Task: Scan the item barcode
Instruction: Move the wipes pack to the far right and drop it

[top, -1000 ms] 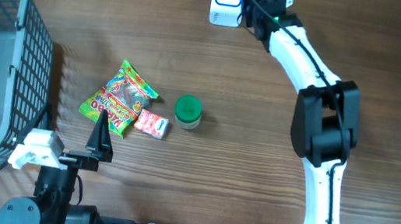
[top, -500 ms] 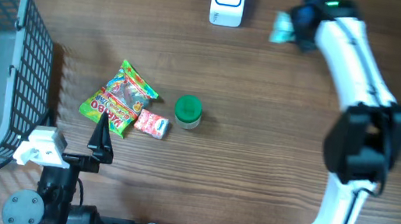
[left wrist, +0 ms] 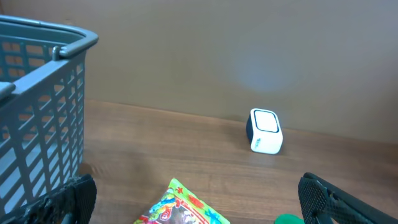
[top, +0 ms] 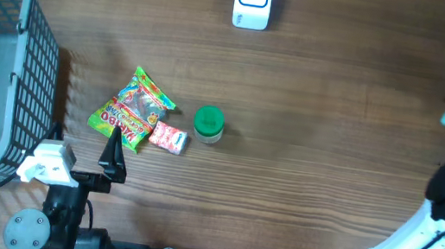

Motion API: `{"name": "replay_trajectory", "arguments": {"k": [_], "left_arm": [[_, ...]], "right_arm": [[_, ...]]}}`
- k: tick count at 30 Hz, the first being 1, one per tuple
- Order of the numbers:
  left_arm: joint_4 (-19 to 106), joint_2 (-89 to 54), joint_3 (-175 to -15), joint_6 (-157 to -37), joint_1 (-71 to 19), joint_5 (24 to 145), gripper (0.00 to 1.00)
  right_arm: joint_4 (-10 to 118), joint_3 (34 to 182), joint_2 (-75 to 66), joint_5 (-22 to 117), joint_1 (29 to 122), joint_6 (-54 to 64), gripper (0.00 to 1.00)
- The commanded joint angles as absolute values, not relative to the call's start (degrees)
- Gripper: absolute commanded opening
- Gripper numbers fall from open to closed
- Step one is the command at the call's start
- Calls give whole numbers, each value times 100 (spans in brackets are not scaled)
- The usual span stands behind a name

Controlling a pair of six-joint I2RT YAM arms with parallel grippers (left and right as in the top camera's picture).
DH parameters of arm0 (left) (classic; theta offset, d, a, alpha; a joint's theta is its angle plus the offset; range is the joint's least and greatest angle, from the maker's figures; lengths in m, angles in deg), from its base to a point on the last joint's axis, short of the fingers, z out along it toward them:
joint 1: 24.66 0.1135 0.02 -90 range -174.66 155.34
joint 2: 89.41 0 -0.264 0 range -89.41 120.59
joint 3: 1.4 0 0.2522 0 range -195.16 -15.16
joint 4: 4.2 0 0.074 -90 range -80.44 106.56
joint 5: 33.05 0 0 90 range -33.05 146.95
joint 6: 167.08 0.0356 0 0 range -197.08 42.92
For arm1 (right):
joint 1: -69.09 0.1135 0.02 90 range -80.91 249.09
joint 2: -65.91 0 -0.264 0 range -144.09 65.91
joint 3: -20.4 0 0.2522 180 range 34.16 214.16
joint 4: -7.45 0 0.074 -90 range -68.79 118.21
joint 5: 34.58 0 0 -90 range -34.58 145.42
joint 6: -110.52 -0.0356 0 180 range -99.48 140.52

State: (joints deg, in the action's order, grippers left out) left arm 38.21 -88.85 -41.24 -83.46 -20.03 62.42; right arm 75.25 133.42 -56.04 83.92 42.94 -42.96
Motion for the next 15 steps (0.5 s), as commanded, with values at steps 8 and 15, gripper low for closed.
{"name": "replay_trajectory", "arguments": {"k": [8, 15], "left_arm": [[3467, -8909, -3873, -8335, -1977, 6568, 100], [2376, -8909, -2933, -8335, -1977, 7145, 100]], "right_arm": [[7002, 13032, -5449, 6687, 3536, -2386, 100], [7236, 13163, -4314, 4951, 3831, -2279, 100]]}}
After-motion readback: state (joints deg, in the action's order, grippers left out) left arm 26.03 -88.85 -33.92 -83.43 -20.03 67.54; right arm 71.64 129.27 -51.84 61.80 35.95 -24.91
